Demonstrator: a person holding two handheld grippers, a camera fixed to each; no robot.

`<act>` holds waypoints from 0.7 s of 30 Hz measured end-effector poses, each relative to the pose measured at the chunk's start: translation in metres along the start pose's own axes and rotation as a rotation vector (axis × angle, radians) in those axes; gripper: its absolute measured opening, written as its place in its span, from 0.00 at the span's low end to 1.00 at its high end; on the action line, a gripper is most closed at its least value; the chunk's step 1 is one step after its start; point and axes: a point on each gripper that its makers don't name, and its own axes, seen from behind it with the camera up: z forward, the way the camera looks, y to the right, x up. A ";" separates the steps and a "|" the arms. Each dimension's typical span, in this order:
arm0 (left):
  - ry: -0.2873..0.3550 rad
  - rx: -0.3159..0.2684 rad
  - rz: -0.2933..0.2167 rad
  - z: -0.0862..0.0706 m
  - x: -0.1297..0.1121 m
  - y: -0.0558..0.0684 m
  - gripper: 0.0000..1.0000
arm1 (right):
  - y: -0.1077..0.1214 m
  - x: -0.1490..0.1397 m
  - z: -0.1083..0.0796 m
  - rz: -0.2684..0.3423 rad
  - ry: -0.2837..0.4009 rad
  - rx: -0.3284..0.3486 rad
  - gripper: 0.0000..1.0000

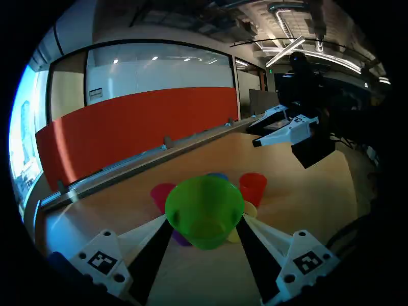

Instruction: Pour water

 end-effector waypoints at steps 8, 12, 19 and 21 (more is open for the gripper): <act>0.049 0.017 -0.007 -0.009 0.015 0.000 0.83 | -0.005 0.000 0.012 -0.013 -0.017 0.021 0.99; 0.068 0.024 0.000 -0.014 0.025 0.000 0.83 | -0.007 0.000 0.017 -0.015 -0.024 0.030 1.00; 0.076 0.021 -0.007 -0.019 0.031 0.001 0.83 | -0.007 -0.003 0.026 -0.017 -0.042 0.045 1.00; 0.077 0.019 -0.010 -0.020 0.032 0.001 0.83 | -0.007 -0.004 0.028 -0.019 -0.047 0.049 1.00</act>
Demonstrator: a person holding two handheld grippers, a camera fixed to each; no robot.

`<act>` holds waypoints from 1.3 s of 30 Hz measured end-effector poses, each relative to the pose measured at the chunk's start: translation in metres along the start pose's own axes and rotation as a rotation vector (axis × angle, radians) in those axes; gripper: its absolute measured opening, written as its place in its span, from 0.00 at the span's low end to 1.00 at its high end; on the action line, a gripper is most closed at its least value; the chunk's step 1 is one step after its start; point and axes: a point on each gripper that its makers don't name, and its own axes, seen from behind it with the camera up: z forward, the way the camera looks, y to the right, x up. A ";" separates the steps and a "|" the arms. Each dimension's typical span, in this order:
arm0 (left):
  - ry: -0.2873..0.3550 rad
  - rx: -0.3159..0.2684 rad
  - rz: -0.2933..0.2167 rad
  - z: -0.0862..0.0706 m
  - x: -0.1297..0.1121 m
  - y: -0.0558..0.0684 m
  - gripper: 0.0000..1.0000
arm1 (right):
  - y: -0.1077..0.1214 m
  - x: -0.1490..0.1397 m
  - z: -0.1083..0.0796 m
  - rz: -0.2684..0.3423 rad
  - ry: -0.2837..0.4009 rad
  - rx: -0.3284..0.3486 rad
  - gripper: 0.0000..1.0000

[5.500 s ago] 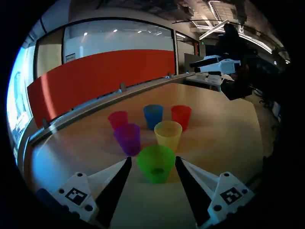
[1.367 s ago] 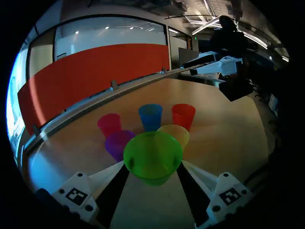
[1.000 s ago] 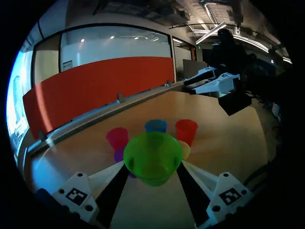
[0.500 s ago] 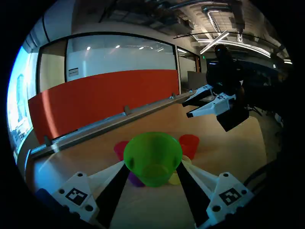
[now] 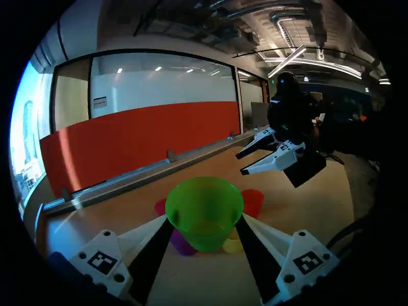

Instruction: Pour water

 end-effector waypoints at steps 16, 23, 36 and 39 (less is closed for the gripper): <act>0.076 0.017 -0.018 -0.003 0.014 -0.003 0.83 | -0.005 -0.012 0.014 -0.028 -0.053 0.036 0.99; 0.086 0.020 -0.021 -0.005 0.015 -0.004 0.83 | -0.010 -0.023 0.025 -0.041 -0.103 0.071 1.00; 0.095 0.027 -0.034 -0.009 0.012 -0.008 0.83 | -0.015 -0.035 0.045 -0.068 -0.177 0.110 0.99; 0.095 0.028 -0.035 -0.009 0.010 -0.008 0.83 | -0.016 -0.038 0.048 -0.075 -0.191 0.117 0.99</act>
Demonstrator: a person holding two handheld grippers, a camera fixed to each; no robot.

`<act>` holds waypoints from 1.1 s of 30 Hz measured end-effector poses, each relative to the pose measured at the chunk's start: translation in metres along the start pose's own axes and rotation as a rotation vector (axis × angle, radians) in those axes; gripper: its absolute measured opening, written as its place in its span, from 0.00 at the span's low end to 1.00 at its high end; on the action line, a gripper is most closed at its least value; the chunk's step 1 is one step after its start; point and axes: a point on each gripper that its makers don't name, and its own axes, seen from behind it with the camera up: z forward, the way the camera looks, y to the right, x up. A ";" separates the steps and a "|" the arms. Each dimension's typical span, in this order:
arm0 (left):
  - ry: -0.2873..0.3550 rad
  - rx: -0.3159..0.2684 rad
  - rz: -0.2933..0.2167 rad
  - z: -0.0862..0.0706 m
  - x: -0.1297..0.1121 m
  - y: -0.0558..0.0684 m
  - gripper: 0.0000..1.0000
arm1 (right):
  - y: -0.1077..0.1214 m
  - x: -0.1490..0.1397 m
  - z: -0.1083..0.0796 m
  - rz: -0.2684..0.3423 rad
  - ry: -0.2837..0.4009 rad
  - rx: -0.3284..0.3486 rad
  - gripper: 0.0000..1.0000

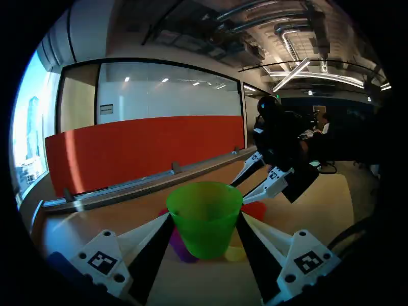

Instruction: Pour water

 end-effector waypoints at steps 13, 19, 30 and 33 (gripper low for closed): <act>-0.010 -0.010 -0.003 -0.002 -0.008 0.004 0.83 | -0.002 -0.006 0.019 -0.020 -0.059 0.020 0.99; -0.019 -0.015 -0.005 -0.003 -0.013 0.007 0.83 | -0.002 -0.009 0.027 -0.021 -0.084 0.029 1.00; -0.031 -0.020 -0.018 -0.005 -0.021 0.008 0.83 | 0.000 -0.015 0.036 -0.021 -0.133 0.039 0.99; -0.034 -0.023 -0.022 -0.005 -0.022 0.009 0.83 | 0.002 -0.015 0.040 -0.017 -0.140 0.038 1.00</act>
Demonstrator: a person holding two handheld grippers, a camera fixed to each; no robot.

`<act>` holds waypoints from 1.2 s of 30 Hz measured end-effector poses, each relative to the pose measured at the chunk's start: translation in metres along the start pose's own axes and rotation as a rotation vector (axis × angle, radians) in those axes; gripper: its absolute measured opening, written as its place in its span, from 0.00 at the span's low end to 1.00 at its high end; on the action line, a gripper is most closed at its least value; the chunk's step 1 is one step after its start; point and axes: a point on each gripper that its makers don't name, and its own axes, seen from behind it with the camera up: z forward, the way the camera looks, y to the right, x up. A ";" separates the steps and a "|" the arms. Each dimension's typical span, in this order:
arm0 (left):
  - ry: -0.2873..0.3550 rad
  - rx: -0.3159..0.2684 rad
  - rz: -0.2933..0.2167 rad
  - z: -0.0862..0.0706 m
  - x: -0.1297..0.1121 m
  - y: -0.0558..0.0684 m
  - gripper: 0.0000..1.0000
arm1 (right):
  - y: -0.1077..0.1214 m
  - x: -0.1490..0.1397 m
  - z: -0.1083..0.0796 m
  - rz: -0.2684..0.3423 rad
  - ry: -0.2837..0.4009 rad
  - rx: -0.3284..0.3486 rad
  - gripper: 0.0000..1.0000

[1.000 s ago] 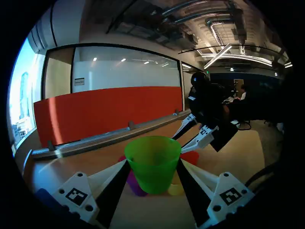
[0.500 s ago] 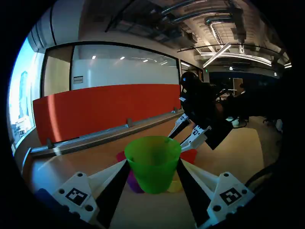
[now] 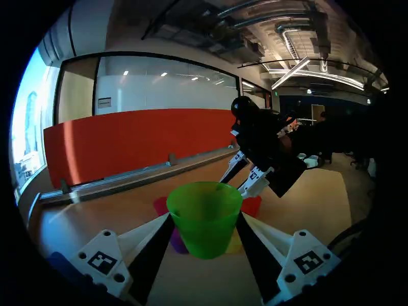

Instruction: Pour water

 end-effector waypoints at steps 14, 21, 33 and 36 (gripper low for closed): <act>-0.004 0.000 0.001 -0.001 -0.004 -0.001 0.83 | 0.005 -0.008 0.017 0.021 -0.060 0.009 1.00; -0.007 0.000 0.000 0.000 -0.005 -0.001 0.83 | 0.005 -0.006 0.025 0.023 -0.071 0.016 0.99; -0.010 0.003 0.002 -0.001 -0.007 -0.002 0.83 | 0.003 -0.003 0.036 0.021 -0.075 0.021 1.00; -0.010 0.001 0.001 -0.001 -0.007 -0.002 0.83 | 0.004 -0.003 0.037 0.023 -0.076 0.019 0.99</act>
